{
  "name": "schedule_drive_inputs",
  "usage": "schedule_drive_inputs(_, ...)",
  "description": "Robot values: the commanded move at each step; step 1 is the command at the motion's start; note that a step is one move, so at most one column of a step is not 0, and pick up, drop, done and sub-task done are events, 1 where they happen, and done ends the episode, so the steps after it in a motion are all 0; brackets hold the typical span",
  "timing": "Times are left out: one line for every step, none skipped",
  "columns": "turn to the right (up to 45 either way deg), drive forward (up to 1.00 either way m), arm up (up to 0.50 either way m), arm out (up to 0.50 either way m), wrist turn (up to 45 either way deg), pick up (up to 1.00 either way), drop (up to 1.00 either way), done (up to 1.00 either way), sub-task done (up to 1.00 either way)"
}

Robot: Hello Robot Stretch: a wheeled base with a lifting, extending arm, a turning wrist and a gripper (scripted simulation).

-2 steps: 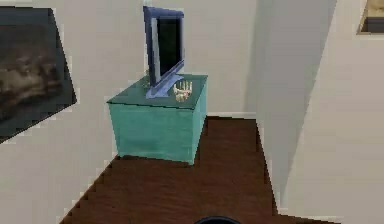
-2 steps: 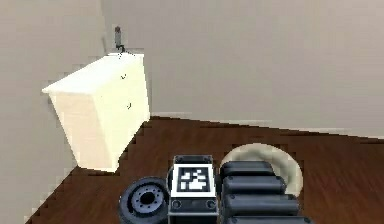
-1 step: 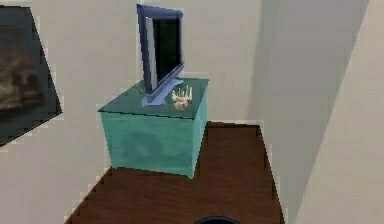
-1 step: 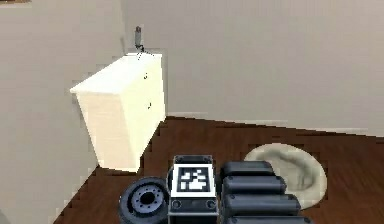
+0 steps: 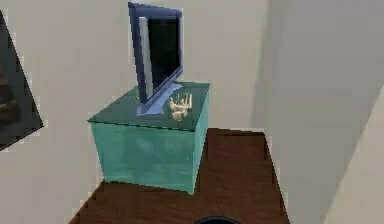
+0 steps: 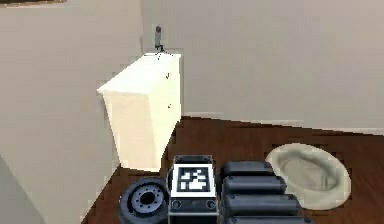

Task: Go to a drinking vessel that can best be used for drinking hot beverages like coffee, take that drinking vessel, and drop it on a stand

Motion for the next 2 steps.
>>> schedule_drive_inputs(18.0, 0.0, 0.0, 0.0, 0.0, 0.0, 0.0, 0.0, 0.0)
schedule_drive_inputs(0.0, 1.0, 0.0, 0.0, 0.0, 0.0, 0.0, 0.0, 0.0)
